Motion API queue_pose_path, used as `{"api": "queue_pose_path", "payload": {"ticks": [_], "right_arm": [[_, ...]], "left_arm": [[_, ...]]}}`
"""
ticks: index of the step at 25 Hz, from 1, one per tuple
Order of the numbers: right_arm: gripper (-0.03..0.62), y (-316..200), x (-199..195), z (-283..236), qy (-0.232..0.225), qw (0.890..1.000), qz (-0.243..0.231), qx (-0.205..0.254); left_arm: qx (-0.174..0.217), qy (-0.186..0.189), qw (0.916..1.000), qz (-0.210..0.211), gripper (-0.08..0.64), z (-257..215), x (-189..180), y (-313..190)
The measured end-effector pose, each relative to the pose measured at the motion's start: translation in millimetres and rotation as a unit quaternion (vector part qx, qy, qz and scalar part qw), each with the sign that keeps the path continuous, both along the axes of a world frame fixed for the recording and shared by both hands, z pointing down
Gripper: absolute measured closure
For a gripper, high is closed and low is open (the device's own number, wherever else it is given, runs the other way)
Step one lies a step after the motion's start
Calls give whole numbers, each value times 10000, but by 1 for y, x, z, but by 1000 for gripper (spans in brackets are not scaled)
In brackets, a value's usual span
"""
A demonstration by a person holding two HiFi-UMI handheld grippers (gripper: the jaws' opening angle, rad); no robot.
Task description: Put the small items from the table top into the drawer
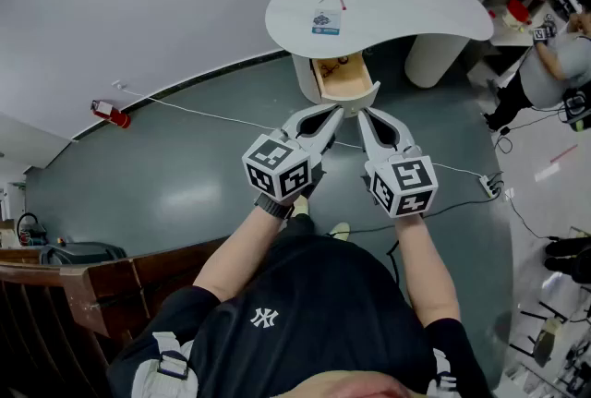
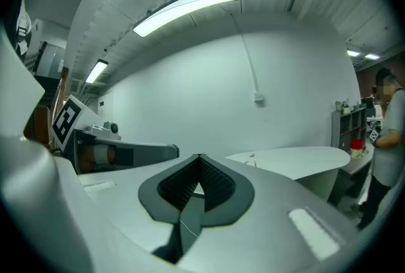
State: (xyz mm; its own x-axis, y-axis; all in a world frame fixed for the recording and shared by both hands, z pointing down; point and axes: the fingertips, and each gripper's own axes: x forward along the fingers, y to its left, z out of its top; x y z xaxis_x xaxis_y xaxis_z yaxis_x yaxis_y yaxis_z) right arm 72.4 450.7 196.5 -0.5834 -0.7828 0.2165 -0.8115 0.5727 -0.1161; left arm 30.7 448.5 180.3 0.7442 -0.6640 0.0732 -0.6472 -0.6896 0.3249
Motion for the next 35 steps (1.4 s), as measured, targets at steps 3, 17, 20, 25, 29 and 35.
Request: {"api": "queue_pose_path", "payload": {"ticks": [3,17,20,25,29,35], "right_arm": [[572,3,-5,0,2,10000,-16,4],[569,12,1,-2,-433,9990,-18,-85],[569,14,8,-1,-529,9986,18,-81],[569,12,23,-2,-658,9977,143,-78],[569,5,32,4,-671,9974,262,-91],[569,-19,40,15,-669,9964,476,-232]], "left_arm": [[2,-5,10000,0,560,-1,-3,2],[-55,-65,10000,6,560,2,-4,9],[-73,-148,9998,-53,560,4,-5,9],[-126,-245,9995,-172,560,6,-9,4],[-172,-278,9992,-230,560,15,-13,-5],[-273,-277,9989,-249,560,28,-21,-34]]}}
